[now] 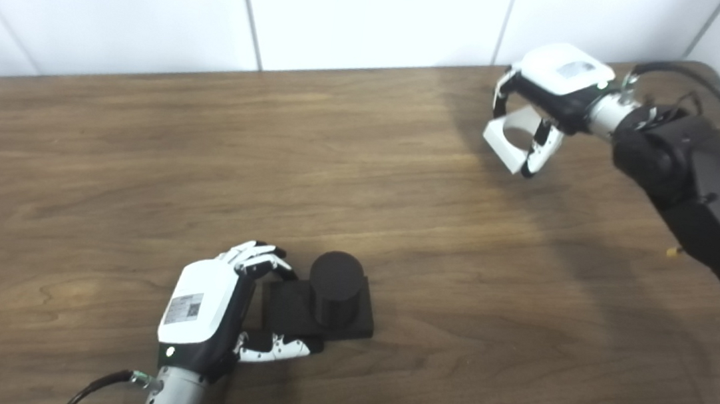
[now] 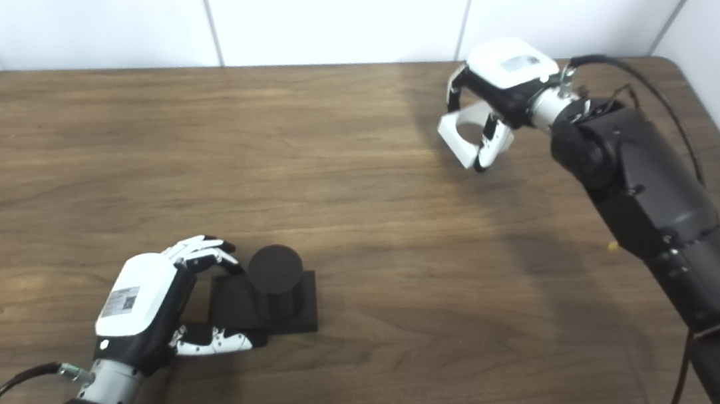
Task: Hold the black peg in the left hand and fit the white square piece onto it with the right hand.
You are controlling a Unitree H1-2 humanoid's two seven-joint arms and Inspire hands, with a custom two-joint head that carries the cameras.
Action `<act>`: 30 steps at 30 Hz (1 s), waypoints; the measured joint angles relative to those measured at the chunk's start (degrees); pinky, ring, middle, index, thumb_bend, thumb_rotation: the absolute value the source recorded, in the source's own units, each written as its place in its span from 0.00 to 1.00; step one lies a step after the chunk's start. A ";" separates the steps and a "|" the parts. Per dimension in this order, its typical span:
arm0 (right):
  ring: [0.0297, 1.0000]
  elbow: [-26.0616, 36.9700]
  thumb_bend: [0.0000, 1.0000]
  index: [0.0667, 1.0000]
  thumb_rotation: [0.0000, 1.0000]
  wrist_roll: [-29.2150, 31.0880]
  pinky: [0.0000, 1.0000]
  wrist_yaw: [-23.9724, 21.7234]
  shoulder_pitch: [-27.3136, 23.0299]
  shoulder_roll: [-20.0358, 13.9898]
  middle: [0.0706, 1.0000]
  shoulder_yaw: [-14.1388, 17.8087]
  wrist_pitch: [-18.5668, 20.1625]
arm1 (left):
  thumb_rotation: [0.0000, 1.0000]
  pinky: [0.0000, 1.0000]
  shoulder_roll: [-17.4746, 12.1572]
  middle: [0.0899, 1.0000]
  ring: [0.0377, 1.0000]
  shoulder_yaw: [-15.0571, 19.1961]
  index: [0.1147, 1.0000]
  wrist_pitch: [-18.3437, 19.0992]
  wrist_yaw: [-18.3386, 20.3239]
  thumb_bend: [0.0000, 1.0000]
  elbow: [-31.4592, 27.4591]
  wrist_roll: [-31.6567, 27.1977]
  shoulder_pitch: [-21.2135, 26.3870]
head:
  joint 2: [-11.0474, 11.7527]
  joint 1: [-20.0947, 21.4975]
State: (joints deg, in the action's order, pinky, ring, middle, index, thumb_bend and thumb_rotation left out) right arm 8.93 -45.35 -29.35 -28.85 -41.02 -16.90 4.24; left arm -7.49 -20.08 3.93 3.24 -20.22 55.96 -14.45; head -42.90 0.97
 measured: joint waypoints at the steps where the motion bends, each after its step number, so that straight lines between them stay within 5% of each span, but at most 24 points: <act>1: 0.88 2.42 0.52 0.45 0.13 0.13 0.93 -1.13 0.28 0.03 0.77 0.40 0.18 | 0.05 0.82 0.05 0.75 0.84 -0.42 0.42 0.00 -0.81 0.51 0.49 0.15 0.05 | 0.62 -0.62; 14: 0.86 21.22 0.52 0.45 0.13 2.60 0.92 -9.74 4.07 5.66 0.74 2.00 1.27 | 0.05 0.85 0.27 0.75 0.84 -3.50 0.42 0.58 -6.75 0.51 4.49 0.29 1.45 | 6.07 -5.19; 30: 0.86 28.58 0.52 0.44 0.13 4.87 0.91 -14.94 5.72 12.99 0.73 1.69 2.08 | 0.05 0.85 0.15 0.73 0.82 -4.44 0.42 2.10 -6.81 0.51 7.07 1.48 4.63 | 7.65 -6.69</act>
State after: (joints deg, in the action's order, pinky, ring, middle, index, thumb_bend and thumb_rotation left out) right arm 37.51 -40.48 -44.29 -23.14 -28.03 -15.21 6.32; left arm -7.34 -24.52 6.02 -3.57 -13.15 57.44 -9.82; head -35.24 -5.71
